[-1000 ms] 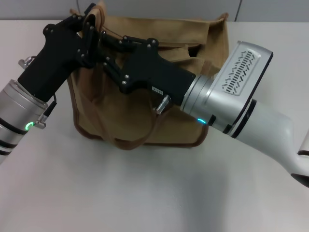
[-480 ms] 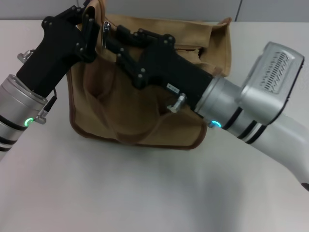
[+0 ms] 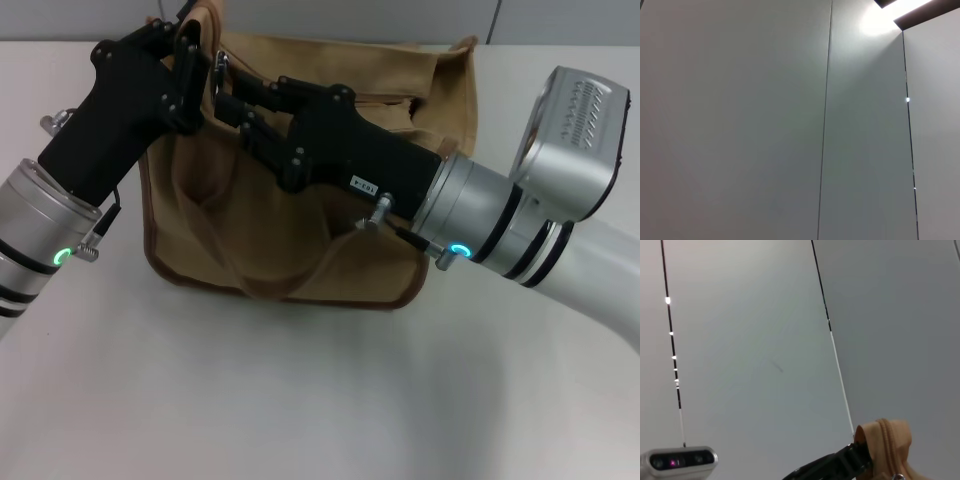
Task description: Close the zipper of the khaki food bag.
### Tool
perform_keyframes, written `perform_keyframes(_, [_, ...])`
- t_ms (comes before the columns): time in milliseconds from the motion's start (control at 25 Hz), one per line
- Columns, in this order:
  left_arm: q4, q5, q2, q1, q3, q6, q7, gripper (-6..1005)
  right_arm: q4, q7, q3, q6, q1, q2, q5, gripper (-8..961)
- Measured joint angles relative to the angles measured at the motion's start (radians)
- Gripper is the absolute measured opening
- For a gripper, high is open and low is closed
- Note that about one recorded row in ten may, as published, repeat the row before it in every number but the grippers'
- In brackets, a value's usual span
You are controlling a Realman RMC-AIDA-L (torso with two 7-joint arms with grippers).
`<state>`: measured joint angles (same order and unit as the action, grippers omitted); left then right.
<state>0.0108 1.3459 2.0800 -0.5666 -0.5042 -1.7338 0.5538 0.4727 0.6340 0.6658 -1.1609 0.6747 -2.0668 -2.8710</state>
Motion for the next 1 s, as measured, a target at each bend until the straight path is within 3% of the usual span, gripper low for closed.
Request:
perform_keyframes(480, [0.000, 0.001, 0.000, 0.002, -0.005, -0.001, 0.000, 22, -0.067, 0.237, 0.007, -0.010, 0.060, 0.009, -0.049, 282])
perform_keyframes(680, [0.000, 0.001, 0.000, 0.003, -0.004, -0.001, 0.000, 22, -0.106, 0.313, 0.008, -0.121, 0.047, 0.028, -0.050, 286])
perform_keyframes(840, [0.000, 0.001, 0.000, -0.002, -0.005, 0.000, 0.000, 23, -0.177, 0.409, -0.037, -0.195, 0.096, 0.045, -0.050, 303])
perform_keyframes(1000, [0.001, 0.001, 0.000, -0.004, -0.005, 0.000, 0.000, 23, -0.248, 0.477, -0.068, -0.211, 0.146, 0.036, -0.050, 365])
